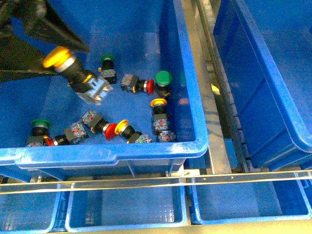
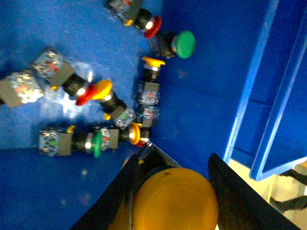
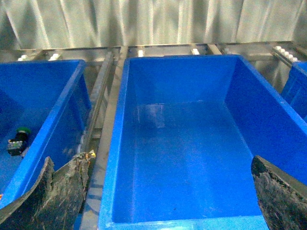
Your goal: Pick red and yellow buttons and place in box
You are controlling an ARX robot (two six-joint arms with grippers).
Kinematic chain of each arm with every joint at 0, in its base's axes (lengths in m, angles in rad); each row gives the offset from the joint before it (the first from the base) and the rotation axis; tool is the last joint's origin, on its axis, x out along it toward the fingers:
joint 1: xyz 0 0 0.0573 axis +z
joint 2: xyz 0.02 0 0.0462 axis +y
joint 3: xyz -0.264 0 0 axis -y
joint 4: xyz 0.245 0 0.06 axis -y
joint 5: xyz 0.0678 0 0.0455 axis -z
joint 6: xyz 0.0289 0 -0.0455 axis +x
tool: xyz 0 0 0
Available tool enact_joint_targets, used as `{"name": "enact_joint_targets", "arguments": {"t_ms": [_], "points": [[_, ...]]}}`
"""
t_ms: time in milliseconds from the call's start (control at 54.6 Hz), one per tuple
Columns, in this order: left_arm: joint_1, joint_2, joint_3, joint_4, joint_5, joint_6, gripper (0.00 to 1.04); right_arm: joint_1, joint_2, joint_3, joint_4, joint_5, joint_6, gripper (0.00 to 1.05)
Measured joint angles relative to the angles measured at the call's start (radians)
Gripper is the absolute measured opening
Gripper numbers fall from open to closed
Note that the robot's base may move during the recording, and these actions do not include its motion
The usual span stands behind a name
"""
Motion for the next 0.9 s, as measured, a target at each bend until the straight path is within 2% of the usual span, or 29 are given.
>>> {"name": "enact_joint_targets", "arguments": {"t_ms": [183, 366, 897], "points": [[-0.145, 0.002, 0.01, 0.047, -0.049, -0.122, 0.34, 0.0, 0.0, 0.0, 0.0, 0.0, 0.0, 0.99], [-0.245, 0.009, 0.029, 0.066, -0.096, -0.217, 0.34, 0.0, 0.0, 0.0, 0.0, 0.0, 0.0, 0.99], [-0.366, 0.109, 0.16, 0.075, -0.248, -0.307, 0.34, 0.0, 0.0, 0.0, 0.0, 0.0, 0.0, 0.99]]}}
